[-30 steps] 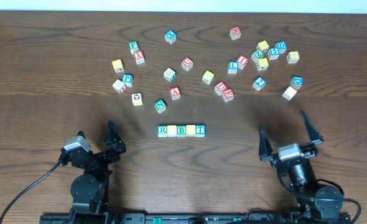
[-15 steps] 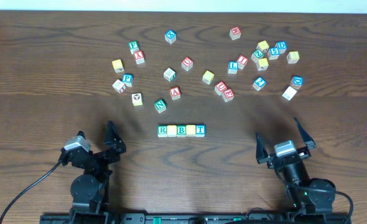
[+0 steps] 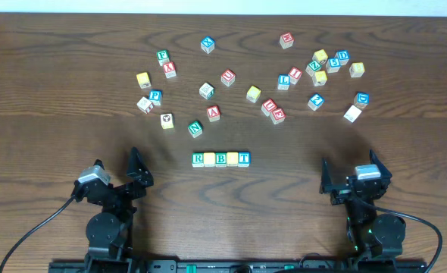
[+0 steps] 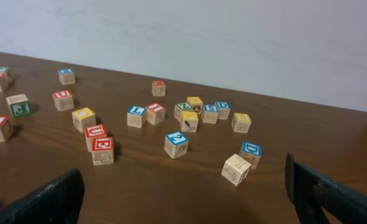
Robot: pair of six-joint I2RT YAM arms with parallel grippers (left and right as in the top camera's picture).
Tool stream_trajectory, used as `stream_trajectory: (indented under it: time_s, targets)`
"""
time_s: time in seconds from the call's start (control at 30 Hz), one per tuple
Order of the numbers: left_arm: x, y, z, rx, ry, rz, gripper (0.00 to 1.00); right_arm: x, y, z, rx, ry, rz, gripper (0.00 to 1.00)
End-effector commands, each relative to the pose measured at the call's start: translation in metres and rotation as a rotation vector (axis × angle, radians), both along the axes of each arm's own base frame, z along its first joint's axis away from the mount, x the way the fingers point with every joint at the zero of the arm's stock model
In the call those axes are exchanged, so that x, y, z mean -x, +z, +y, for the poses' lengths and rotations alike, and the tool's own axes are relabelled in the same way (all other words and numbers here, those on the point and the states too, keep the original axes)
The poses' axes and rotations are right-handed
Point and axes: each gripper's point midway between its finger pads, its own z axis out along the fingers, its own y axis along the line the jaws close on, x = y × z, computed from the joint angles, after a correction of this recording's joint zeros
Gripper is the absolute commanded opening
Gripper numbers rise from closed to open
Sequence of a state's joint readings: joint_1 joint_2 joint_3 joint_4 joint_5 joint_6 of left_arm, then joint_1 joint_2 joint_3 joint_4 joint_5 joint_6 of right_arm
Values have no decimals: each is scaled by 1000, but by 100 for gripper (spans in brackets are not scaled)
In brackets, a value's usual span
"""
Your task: Spell out ROBOT
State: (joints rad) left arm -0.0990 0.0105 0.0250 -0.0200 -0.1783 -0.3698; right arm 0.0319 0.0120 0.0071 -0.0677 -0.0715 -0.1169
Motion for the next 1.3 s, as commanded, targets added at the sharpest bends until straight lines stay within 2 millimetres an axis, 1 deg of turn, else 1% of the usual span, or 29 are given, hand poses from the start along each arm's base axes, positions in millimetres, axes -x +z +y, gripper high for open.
stream_trajectory:
  time_s: [0.0,0.17,1.27]
  targets:
    - [1,-17,2,-7,9,49,95,0,-1,-5,-36,-29,6,99]
    - [1,-17,2,-7,9,50,96,0,-2,-9,-95,-58,13,99]
    - [1,-17,2,-7,9,50,96,0,-1,-9,-109,-57,11,99]
